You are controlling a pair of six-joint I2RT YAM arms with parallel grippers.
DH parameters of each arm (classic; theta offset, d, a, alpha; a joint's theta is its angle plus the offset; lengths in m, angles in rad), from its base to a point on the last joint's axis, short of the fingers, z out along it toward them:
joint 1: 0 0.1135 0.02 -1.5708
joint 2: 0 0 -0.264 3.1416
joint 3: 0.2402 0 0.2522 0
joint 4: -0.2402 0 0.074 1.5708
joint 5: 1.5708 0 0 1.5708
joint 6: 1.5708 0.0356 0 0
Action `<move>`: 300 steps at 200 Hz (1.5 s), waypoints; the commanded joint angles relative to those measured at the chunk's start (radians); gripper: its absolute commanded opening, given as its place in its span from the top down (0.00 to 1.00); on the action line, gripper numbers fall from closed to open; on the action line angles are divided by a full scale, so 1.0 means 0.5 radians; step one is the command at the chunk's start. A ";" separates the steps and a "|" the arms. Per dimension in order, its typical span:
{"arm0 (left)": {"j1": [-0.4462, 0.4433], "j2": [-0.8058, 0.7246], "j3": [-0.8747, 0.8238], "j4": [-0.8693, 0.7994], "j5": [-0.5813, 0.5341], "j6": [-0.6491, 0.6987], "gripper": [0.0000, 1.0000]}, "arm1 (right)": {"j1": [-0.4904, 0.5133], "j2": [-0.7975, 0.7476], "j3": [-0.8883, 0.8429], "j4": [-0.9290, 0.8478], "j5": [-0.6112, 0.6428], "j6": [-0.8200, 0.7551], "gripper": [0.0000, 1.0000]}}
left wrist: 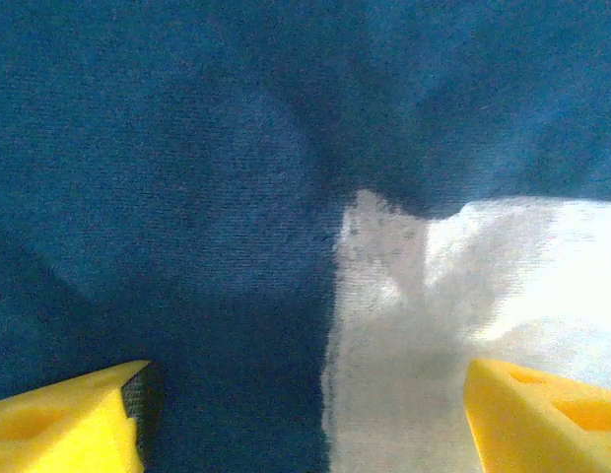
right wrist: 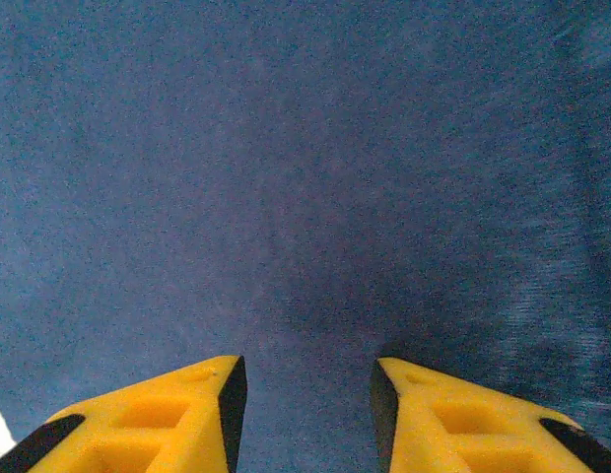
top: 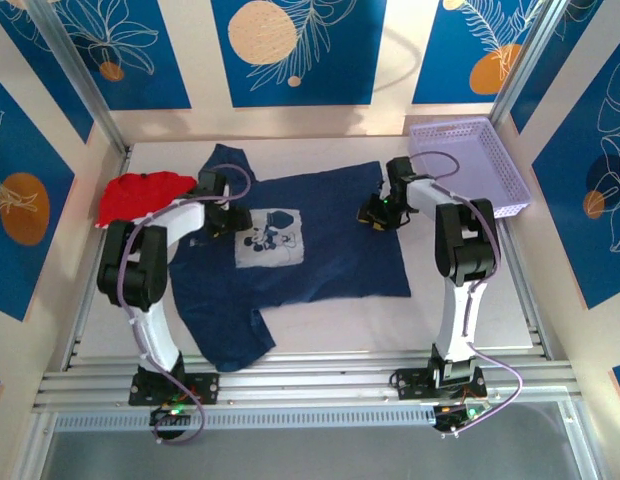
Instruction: Fold the inside-out t-shirt
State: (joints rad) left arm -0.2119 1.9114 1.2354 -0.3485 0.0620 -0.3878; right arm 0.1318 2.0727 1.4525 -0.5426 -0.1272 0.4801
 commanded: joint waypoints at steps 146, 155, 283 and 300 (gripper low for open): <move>-0.224 -0.024 0.746 -0.218 0.036 0.058 0.15 | -0.103 -0.936 -0.754 -0.258 0.303 0.028 0.54; -0.228 -0.155 0.618 -0.185 0.052 0.033 0.15 | -0.104 -1.033 -0.876 -0.303 0.357 0.056 0.53; -0.253 -1.315 -0.558 -0.421 -0.206 -0.114 0.14 | -0.086 -1.016 -1.294 -0.299 0.382 0.196 0.65; -0.252 -1.392 -0.633 -0.529 -0.343 -0.140 0.14 | -0.083 -1.019 -1.287 -0.262 0.347 0.197 0.80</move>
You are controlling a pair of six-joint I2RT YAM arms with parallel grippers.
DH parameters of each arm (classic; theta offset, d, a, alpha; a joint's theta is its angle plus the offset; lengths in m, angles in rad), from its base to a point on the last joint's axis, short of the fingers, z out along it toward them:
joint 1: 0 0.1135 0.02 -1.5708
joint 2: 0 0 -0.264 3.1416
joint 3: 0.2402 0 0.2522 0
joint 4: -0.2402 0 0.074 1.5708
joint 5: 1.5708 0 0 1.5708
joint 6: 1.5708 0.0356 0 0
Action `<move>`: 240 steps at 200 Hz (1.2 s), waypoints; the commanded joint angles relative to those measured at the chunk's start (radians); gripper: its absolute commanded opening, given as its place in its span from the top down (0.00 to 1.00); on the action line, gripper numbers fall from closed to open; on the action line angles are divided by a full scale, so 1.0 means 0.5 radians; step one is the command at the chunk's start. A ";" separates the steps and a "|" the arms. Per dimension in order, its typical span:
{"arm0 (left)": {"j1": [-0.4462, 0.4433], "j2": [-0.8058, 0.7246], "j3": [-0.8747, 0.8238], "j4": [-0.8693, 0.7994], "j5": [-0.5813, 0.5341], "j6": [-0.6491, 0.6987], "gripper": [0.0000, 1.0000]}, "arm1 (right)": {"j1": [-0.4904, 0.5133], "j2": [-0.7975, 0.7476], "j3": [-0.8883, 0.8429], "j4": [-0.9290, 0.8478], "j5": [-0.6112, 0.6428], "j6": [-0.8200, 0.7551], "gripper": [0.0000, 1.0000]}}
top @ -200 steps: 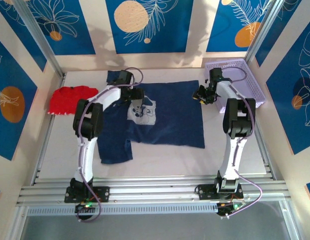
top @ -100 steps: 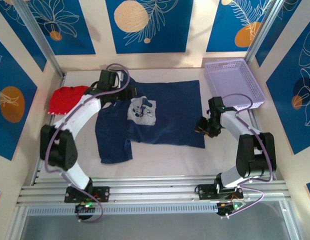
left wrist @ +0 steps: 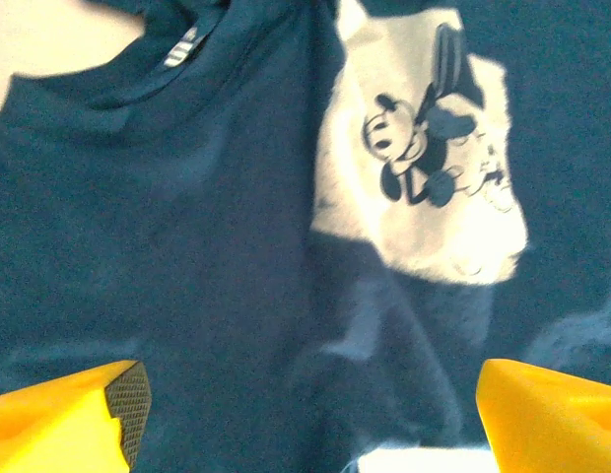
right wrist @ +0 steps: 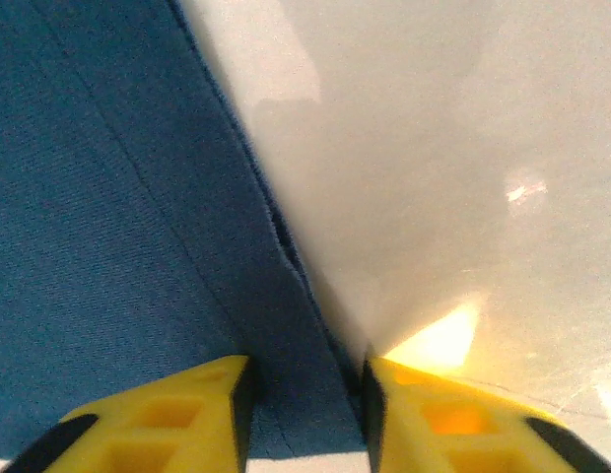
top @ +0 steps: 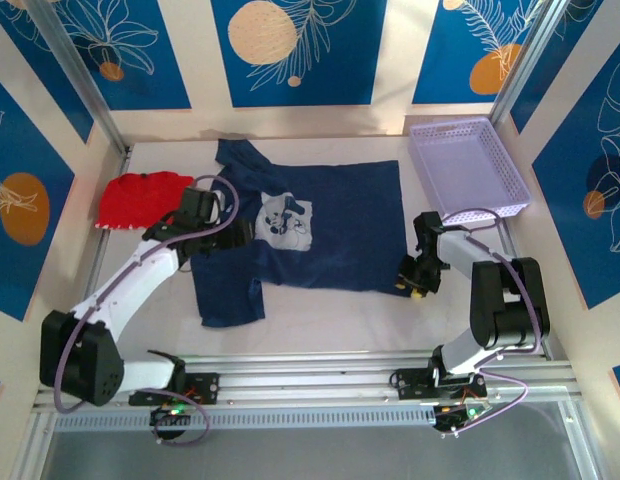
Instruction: Fold the inside-out t-shirt
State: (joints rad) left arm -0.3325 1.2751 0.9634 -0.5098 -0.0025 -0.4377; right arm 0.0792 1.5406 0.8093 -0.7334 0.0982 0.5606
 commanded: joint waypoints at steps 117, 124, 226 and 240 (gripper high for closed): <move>-0.014 -0.527 -0.776 -0.626 -0.243 -0.645 0.34 | -0.256 -0.290 0.092 0.146 -0.068 -0.090 1.00; -0.019 -0.537 -0.807 -0.622 -0.209 -0.670 0.35 | -0.259 -0.291 0.095 0.153 -0.079 -0.089 1.00; -0.171 -0.631 -1.037 -0.443 0.254 -0.796 0.39 | -0.253 -0.268 0.086 0.178 -0.157 -0.115 1.00; -0.197 -0.623 -1.055 -0.448 0.227 -0.800 0.41 | -0.250 -0.273 0.080 0.178 -0.157 -0.117 1.00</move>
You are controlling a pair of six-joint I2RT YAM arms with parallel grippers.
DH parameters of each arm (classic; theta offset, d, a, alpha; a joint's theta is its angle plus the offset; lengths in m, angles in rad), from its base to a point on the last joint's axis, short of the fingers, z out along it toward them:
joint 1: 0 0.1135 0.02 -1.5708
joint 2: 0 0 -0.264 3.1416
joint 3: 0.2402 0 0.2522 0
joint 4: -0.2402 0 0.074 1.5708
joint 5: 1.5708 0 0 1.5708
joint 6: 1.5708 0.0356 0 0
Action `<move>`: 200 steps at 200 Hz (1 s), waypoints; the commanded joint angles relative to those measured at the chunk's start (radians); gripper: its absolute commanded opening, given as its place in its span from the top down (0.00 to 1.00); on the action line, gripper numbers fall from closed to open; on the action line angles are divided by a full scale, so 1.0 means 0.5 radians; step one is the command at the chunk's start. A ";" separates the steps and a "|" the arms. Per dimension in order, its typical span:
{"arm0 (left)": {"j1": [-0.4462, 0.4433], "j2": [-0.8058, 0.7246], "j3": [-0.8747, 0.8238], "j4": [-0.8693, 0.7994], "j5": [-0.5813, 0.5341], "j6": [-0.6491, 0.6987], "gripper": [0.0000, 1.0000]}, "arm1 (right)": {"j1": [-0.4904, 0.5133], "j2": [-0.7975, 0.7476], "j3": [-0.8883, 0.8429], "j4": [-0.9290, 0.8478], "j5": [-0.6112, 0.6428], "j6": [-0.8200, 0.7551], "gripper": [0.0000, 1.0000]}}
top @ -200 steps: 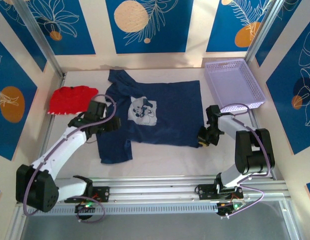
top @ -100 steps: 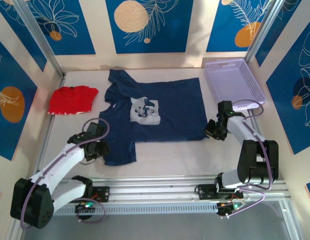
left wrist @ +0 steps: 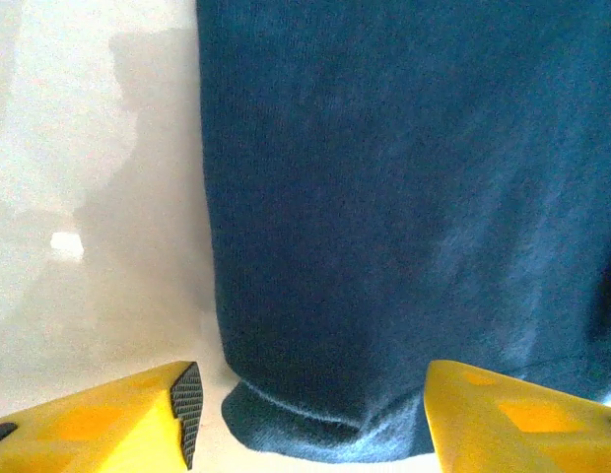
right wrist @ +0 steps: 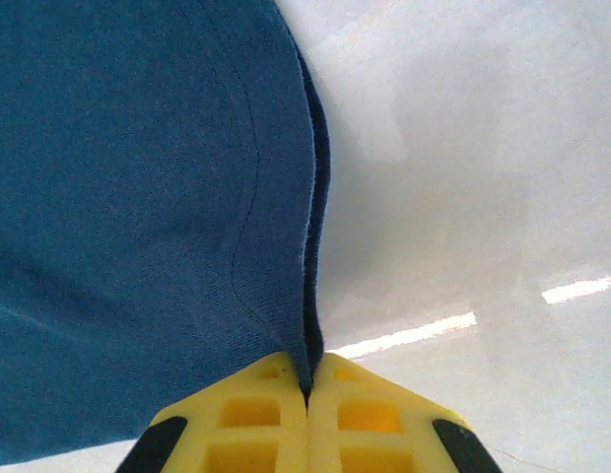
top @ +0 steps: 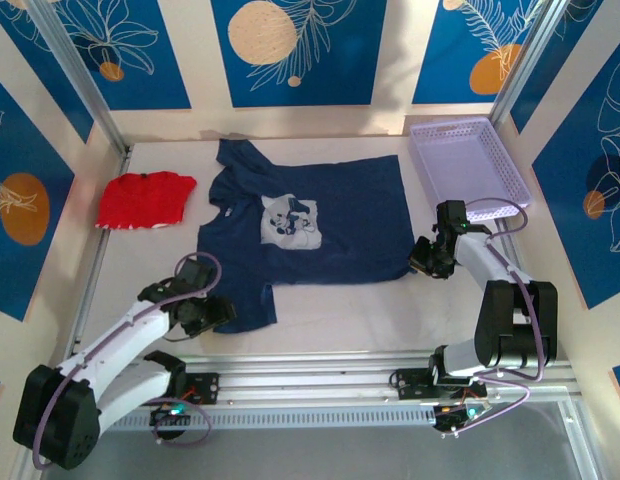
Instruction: Fold the inside-out t-shirt
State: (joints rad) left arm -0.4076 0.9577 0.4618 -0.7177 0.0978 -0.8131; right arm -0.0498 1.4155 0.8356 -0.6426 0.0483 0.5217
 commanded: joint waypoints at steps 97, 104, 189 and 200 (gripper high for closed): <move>-0.087 0.105 -0.101 0.110 -0.021 0.037 0.61 | 0.023 -0.023 0.019 0.003 -0.060 -0.047 1.00; -0.087 0.098 -0.099 0.110 -0.021 0.042 0.65 | 0.022 -0.024 0.016 0.003 -0.059 -0.049 1.00; -0.087 -0.465 0.205 -0.049 -0.285 0.177 1.00 | 0.017 -0.277 0.073 0.056 -0.060 -0.083 1.00; -0.087 -0.561 0.361 -0.036 -0.435 0.265 1.00 | 0.002 -0.340 0.104 0.115 -0.088 -0.077 1.00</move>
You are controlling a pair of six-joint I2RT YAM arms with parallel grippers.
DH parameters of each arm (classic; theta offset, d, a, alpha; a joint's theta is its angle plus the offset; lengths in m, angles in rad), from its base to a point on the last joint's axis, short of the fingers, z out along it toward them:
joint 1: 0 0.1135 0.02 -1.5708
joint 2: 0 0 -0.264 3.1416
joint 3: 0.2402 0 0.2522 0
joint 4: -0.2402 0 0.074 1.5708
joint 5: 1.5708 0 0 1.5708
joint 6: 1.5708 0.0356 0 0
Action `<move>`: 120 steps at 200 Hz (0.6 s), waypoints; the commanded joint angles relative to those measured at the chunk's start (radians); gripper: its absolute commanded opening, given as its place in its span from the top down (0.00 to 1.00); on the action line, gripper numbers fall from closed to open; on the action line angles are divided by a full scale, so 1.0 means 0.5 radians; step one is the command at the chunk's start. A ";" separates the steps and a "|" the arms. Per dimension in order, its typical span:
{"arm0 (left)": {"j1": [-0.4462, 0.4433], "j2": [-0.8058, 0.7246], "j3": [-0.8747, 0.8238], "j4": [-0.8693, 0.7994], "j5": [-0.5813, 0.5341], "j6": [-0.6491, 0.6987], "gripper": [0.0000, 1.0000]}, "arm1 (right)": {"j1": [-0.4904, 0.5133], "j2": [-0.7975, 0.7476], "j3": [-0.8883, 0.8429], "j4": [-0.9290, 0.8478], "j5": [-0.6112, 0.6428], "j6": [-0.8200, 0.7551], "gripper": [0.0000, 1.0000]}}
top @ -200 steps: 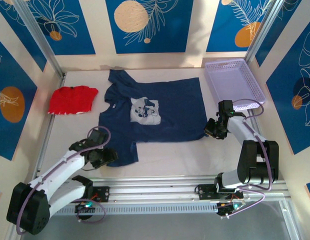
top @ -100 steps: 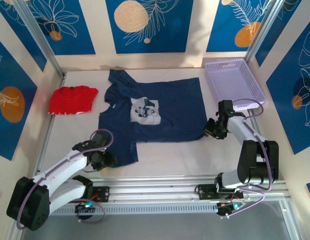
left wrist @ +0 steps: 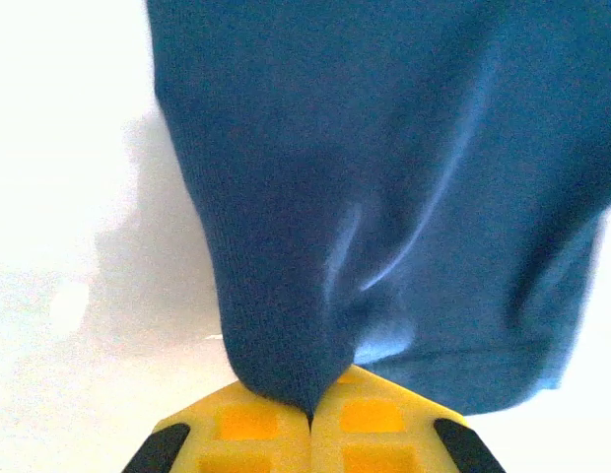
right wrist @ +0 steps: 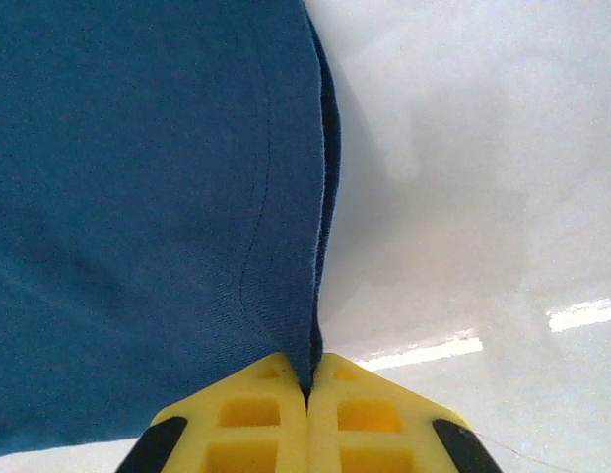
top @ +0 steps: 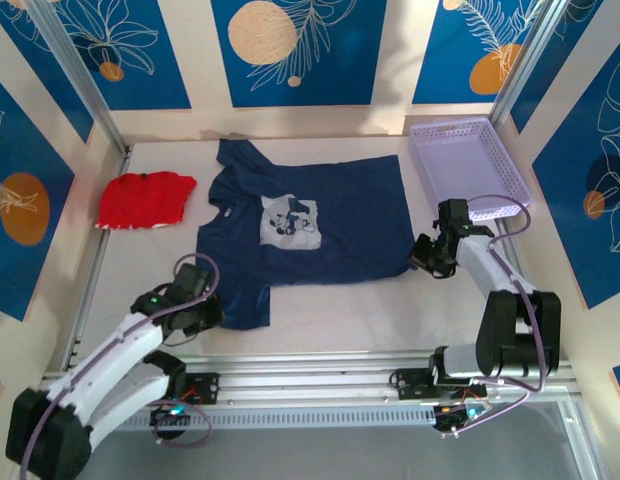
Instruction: Fold the inside-out t-shirt
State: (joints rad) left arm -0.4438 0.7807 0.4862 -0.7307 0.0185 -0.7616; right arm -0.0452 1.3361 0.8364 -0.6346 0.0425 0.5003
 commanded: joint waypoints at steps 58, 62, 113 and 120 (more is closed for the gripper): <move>-0.014 -0.032 1.593 0.196 -0.806 0.830 1.00 | -0.060 -0.453 0.911 -0.024 -0.079 -0.079 1.00; -0.014 -0.005 1.705 0.189 -0.813 0.876 1.00 | -0.060 -0.477 0.985 -0.040 -0.067 -0.083 1.00; -0.015 0.418 3.037 -0.061 -0.727 1.307 1.00 | -0.057 -0.683 1.847 -0.309 0.070 -0.147 1.00; -0.014 0.477 3.208 -0.095 -0.682 1.337 1.00 | -0.057 -0.703 1.944 -0.332 0.076 -0.154 1.00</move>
State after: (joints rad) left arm -0.4458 0.9615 1.8717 -0.7033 -0.3283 -0.2325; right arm -0.0681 1.0260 1.6768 -0.6987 0.0326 0.4568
